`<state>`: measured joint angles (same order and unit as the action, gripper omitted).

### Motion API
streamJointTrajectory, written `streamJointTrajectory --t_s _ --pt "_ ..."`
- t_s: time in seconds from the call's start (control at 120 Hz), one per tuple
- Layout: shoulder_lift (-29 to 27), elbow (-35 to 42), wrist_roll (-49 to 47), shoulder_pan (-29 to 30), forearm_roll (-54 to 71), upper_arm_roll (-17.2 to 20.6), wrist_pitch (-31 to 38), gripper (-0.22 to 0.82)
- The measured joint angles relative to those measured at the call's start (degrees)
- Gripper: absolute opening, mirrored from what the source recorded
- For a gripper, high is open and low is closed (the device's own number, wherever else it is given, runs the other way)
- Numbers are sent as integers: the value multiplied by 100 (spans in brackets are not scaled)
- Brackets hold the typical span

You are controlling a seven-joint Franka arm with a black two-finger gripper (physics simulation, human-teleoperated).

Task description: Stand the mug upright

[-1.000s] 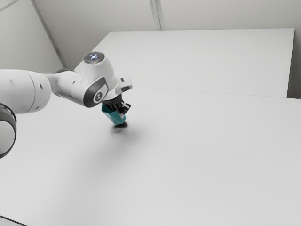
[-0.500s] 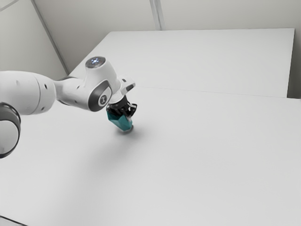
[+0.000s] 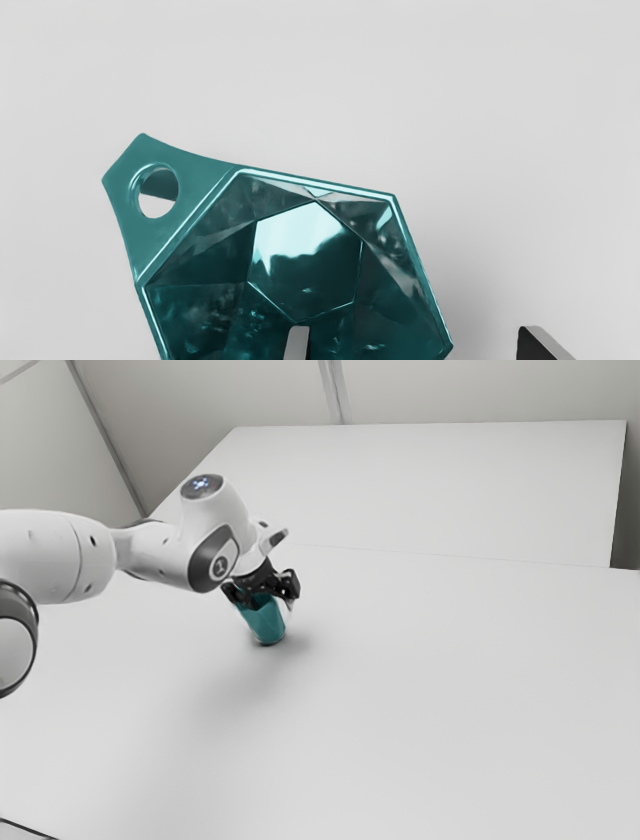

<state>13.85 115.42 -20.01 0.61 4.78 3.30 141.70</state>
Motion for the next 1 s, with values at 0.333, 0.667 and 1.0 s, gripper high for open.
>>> streamJointTrajectory --t_s 0.333,0.667,1.0 --pt "-676 -41 -20 11 -11 -12 -307 57" --pt "-1061 -1849 1126 65 -142 -215 -2973 60" --pt "-1111 -2609 2212 -266 -312 -512 -4346 60"
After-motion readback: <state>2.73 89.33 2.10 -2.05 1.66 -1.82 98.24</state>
